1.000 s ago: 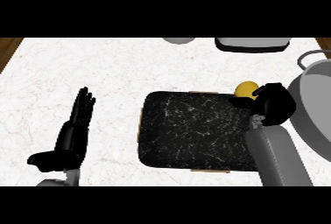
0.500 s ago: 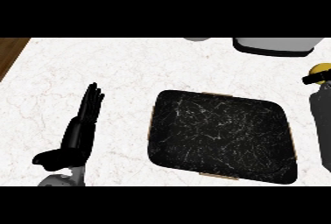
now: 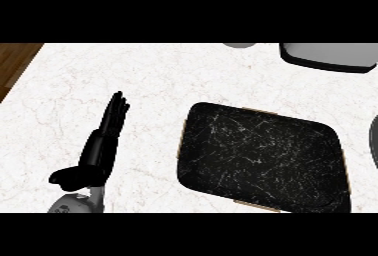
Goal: Pick the lemon from the tray and place it in the pot
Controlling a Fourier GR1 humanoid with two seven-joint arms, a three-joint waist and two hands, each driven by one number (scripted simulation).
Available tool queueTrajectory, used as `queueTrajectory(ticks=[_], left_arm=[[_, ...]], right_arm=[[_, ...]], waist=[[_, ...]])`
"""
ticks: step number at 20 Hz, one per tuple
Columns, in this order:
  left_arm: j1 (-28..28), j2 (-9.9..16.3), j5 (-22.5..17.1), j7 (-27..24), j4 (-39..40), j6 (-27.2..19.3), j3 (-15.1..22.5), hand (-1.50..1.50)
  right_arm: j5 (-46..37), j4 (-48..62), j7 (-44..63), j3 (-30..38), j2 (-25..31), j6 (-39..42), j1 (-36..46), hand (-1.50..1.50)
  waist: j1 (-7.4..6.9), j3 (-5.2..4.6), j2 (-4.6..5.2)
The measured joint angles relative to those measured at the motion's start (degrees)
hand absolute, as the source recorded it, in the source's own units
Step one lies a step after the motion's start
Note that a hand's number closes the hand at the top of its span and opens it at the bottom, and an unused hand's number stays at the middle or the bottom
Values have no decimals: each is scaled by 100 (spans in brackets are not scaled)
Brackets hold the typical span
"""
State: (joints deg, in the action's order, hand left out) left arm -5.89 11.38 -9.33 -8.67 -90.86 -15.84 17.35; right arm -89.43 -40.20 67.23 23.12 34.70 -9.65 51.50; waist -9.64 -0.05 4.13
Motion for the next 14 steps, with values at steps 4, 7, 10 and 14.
queueTrajectory(ticks=[4,7,10,14], left_arm=[[-78,-35,2,27,38,-14,-10,0],[-98,-60,15,67,75,-38,-4,0],[-103,-74,31,90,80,-53,7,0],[-75,-90,42,92,127,-113,-46,0]], right_arm=[[-478,420,159,129,246,85,286,150],[-786,650,292,246,347,140,463,150],[-1070,849,360,391,440,198,596,150],[-1403,1020,390,648,485,241,648,150]], waist=[[-10,4,-10],[17,8,-35],[59,11,-62],[183,13,-113]])
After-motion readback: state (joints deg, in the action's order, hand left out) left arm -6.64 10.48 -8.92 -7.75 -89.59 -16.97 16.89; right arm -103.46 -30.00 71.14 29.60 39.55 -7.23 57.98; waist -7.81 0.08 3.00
